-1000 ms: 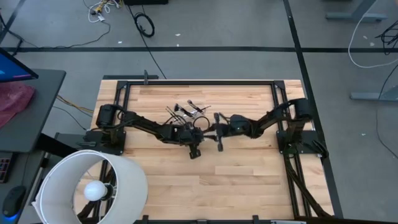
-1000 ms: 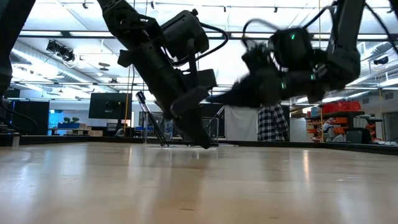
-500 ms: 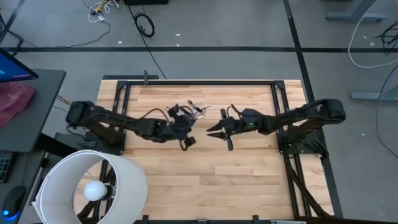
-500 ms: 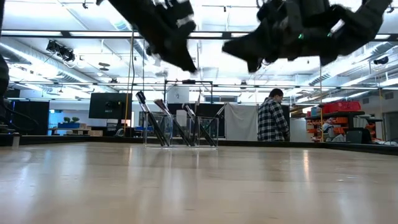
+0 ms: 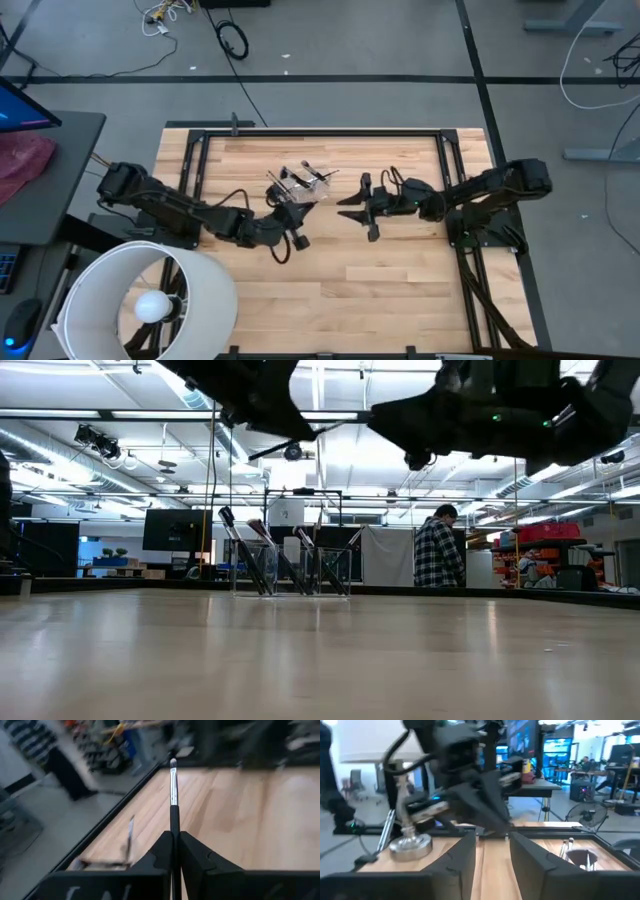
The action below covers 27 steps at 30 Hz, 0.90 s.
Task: Put items in baskets/containers
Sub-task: Put the black eyeshadow brush into the transparent organizer
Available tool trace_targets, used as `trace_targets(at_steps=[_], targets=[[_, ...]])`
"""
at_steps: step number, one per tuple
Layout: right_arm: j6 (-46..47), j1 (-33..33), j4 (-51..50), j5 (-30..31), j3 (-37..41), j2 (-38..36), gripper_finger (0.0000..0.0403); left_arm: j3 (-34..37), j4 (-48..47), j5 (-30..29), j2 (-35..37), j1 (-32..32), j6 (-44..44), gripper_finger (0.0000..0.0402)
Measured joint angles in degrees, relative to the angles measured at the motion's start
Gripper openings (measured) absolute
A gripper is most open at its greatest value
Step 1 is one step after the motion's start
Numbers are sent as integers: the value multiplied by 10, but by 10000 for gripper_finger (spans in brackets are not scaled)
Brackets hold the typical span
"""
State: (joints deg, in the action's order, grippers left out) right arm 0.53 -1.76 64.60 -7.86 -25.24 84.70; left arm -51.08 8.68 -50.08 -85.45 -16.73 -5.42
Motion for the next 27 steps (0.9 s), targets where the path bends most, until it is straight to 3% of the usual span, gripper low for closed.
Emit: trace_targets(at_steps=[7, 22, 27], targets=[[34, 0, 66, 10, -52, 87, 132, 8, 99, 75, 0, -5, 50, 21], [33, 1, 79, -36, -83, 101, 131, 8, 101, 80, 0, -12, 61, 25], [33, 1, 79, -36, -83, 101, 99, 8, 99, 80, 0, -12, 61, 26]])
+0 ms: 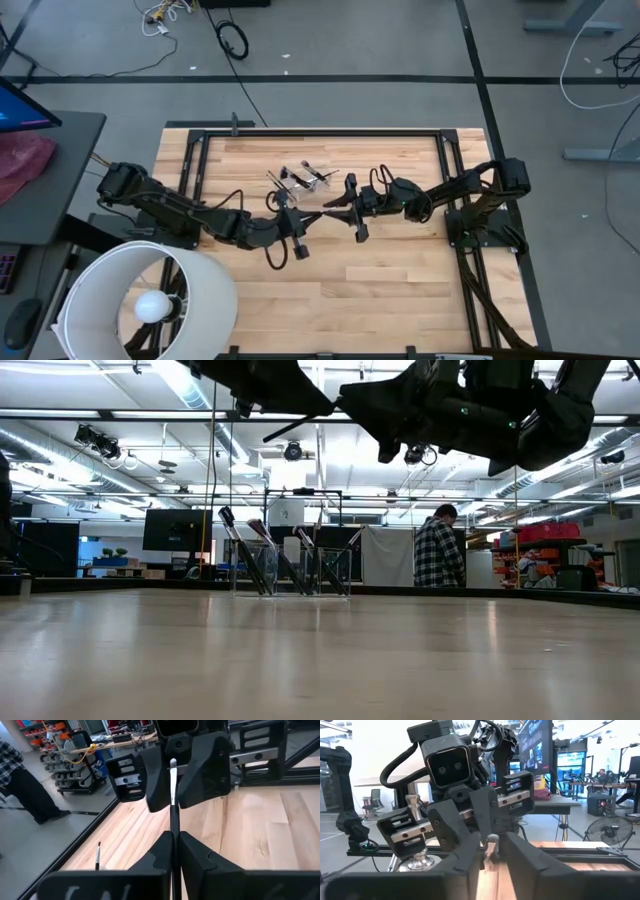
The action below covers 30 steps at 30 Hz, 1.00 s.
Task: Put items in baskets/containers
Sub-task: Put the black eyeshadow brush into the transparent organizer
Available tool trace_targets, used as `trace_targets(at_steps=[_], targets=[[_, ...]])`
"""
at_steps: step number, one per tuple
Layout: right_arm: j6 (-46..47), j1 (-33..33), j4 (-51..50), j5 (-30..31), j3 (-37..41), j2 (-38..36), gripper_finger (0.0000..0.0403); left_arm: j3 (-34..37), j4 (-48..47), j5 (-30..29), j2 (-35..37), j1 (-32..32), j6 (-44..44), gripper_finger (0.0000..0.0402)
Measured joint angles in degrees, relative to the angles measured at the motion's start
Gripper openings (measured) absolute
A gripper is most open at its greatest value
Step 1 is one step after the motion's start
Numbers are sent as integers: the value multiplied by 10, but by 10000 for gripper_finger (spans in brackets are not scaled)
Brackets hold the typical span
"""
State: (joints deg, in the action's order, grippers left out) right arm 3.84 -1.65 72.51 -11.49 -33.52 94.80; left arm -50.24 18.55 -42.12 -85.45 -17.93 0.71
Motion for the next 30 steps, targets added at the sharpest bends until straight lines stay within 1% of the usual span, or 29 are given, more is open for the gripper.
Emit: trace_targets(at_steps=[6, 9, 12, 16, 19, 24, 27, 30], targets=[[0, 0, 0, -1, 0, 0, 29, 0, -2, 0, 0, 0, 0, 27], [0, 0, -1, -1, 0, 0, 11, 0, -7, -1, 0, 0, 0, 27], [1, 0, -2, -1, 0, 0, 14, -1, -12, 4, 0, 0, 0, 28], [1, 0, -4, -5, 0, 0, 26, -1, -16, 39, 0, 2, -1, 34], [2, 1, -5, -6, 0, 0, 21, -1, -17, 48, 0, 2, 0, 52], [12, 0, -19, -2, 0, 0, 12, -1, -27, 50, 0, 2, -2, 92], [17, 0, -48, 6, -1, 0, 12, -1, -38, 22, 0, 1, -12, 113], [17, -1, -86, 6, -1, 0, 12, -1, -53, -34, 0, -3, -14, 129]])
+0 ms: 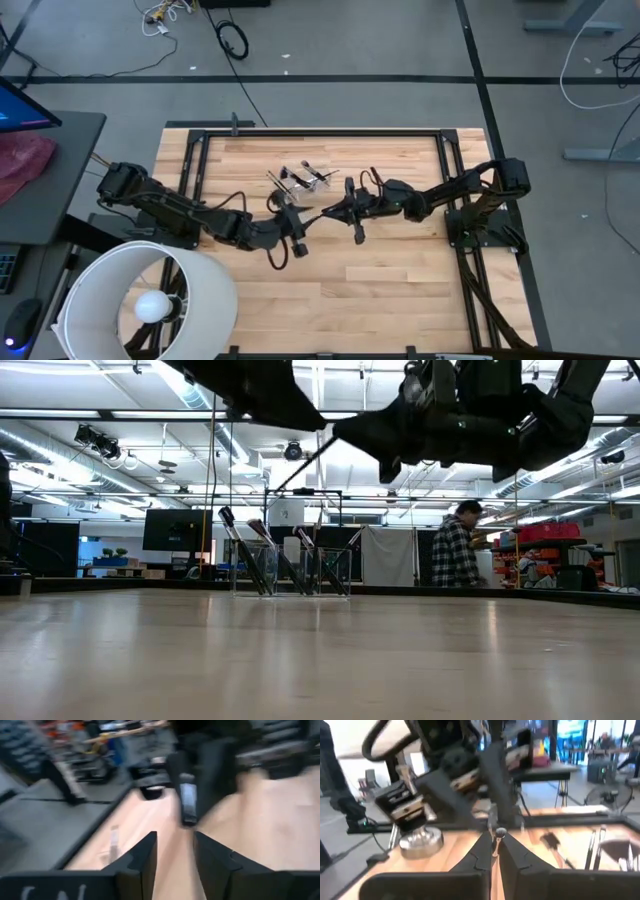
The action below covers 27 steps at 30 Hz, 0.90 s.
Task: Put items in baskets/containers
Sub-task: Put the black eyeshadow brush into the transparent organizer
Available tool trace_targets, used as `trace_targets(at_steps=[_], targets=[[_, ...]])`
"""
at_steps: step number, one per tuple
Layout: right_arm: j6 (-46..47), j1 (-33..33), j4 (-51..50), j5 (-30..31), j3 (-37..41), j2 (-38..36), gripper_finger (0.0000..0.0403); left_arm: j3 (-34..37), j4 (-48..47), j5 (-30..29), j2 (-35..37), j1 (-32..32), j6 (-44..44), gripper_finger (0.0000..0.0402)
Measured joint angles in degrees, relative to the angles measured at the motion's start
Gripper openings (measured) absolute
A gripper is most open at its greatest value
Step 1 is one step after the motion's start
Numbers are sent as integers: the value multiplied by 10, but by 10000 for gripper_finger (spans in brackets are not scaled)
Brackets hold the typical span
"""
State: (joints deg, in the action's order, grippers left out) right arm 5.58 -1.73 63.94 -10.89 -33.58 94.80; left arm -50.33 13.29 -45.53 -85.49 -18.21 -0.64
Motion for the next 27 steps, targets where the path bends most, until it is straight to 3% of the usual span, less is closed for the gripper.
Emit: trace_targets(at_steps=[4, 11, 13, 18, 20, 27], targets=[[-1, 1, -39, 45, 0, 0, 12, 0, -12, -98, 0, -12, 0, 141], [-36, -10, -58, 200, -20, -1, 12, 0, -8, -217, 1, -40, 57, 144], [-58, -15, -100, 205, -52, -2, 12, 0, -6, -238, 1, -43, 67, 145], [-108, -22, -375, 205, -201, 5, 12, 0, -5, -288, 1, -42, 74, 145], [-127, -26, -440, 205, -250, 20, 12, 0, -4, -303, 1, -41, 74, 145], [-187, -29, -424, 204, -313, 91, 12, 0, -4, -314, 1, -43, 74, 144]])
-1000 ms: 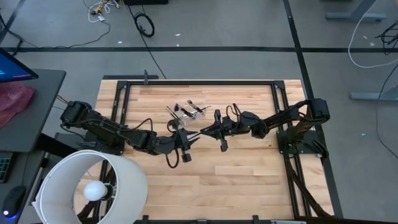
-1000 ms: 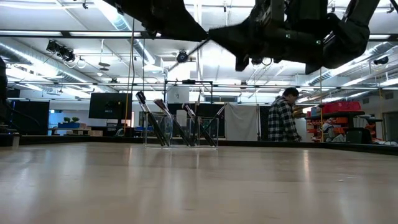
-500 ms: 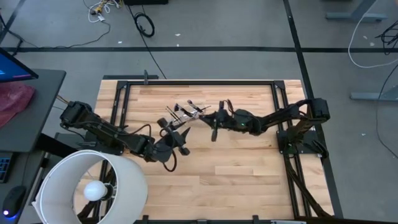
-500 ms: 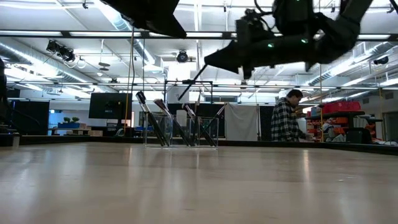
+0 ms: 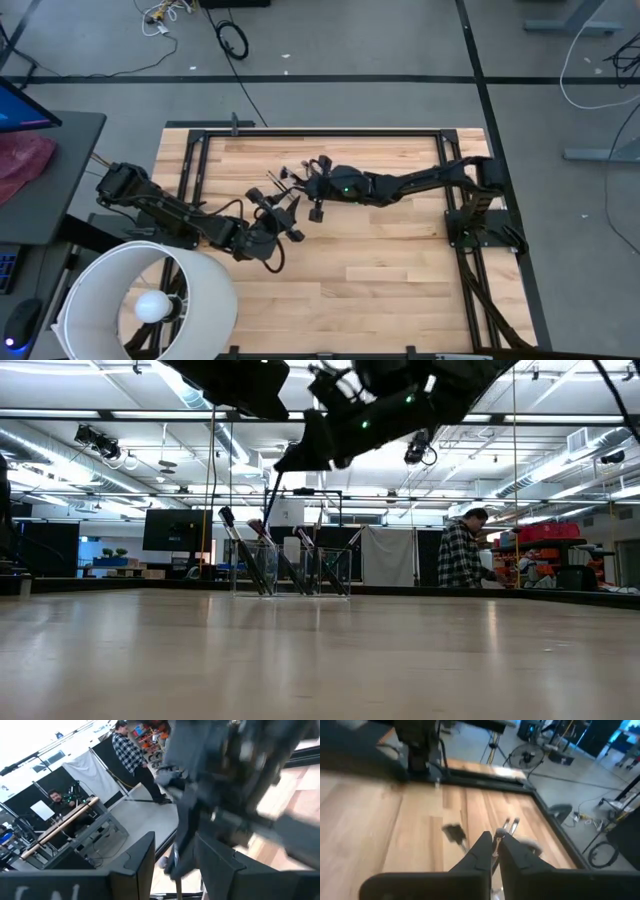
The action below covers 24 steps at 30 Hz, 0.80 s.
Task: Put items in baskets/containers
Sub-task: Put the black eyeshadow brush into the transparent organizer, then return to Home Position
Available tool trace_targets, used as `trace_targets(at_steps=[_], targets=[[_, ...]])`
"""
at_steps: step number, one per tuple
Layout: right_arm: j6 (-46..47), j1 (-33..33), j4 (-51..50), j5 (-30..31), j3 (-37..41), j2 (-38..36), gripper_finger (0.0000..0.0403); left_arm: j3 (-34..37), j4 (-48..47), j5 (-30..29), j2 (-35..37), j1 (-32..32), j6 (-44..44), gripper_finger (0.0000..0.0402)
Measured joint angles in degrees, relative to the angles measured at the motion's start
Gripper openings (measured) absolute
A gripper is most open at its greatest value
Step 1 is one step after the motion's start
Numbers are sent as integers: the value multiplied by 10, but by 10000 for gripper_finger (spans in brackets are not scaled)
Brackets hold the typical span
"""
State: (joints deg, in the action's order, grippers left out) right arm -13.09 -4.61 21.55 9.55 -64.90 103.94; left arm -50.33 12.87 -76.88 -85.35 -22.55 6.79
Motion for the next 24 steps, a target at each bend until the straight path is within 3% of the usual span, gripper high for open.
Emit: trace_targets(at_steps=[14, 24], targets=[[1, -24, 12, -1, -4, 45, 19, 0, -1, 0, 0, -2, 0, 144], [25, -24, 8, -40, -4, 45, 85, 0, -1, 0, 0, -2, 0, 144]])
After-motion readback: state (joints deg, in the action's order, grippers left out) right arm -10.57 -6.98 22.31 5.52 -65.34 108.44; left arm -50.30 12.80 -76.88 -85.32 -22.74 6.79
